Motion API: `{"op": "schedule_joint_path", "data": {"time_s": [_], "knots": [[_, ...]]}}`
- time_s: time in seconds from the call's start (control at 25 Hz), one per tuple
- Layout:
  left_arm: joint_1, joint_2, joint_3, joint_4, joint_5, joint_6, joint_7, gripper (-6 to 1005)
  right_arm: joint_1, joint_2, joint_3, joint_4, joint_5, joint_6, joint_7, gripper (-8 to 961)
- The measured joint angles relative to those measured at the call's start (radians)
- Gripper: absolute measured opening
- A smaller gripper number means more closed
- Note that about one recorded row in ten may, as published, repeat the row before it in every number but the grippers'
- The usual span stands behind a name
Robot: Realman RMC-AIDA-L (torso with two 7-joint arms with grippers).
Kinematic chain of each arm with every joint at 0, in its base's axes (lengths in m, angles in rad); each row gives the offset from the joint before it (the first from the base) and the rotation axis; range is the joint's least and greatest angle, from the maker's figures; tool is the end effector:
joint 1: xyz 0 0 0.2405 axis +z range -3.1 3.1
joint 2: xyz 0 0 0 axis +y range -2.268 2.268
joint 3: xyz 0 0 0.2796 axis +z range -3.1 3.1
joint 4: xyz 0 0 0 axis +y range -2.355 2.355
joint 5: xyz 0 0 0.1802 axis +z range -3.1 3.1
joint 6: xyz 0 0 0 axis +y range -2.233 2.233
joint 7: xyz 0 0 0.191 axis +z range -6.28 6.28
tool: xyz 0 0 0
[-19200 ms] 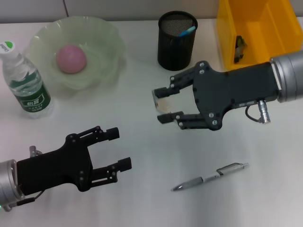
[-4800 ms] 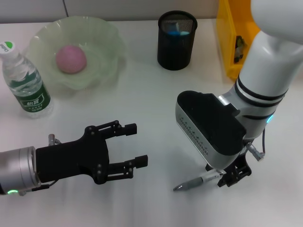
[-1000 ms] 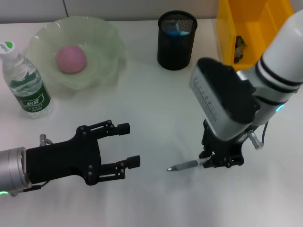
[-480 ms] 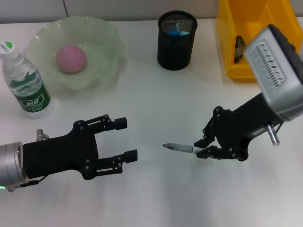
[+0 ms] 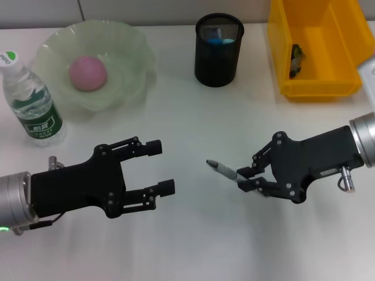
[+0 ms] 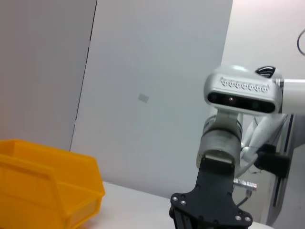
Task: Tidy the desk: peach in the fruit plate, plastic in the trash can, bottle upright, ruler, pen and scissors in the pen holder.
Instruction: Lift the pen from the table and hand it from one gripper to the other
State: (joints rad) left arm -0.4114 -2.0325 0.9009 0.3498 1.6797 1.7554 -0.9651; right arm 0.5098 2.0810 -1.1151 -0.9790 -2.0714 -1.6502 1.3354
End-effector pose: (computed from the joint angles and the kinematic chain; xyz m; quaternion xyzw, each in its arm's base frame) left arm -0.2392 0.2569 -0.0619 -0.9166 -0.1338 -0.3693 0.0746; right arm 0.2195 0.2954 -0.0759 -0.9962 -0.0135 0.0855 0.0028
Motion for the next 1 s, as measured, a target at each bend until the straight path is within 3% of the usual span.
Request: {"op": "schedule_joint_path", "data": {"time_s": [0.36,0.68,1.0], "knots": [[0.002,-0.003,-0.013,0.000,-0.002,0.001,-0.020,770,-0.010,0.000,0.088,0.233,0.191,0.029,-0.154,119],[0.002,-0.004,-0.013,0.000,0.000,0.004,-0.013,769,-0.030,0.001,0.090,0.319,0.319,0.052,-0.182,119],[-0.002,-0.016,-0.018,0.000,-0.001,0.009,-0.013,768,-0.032,0.002,0.089,0.430,0.392,0.046,-0.337,119]]}}
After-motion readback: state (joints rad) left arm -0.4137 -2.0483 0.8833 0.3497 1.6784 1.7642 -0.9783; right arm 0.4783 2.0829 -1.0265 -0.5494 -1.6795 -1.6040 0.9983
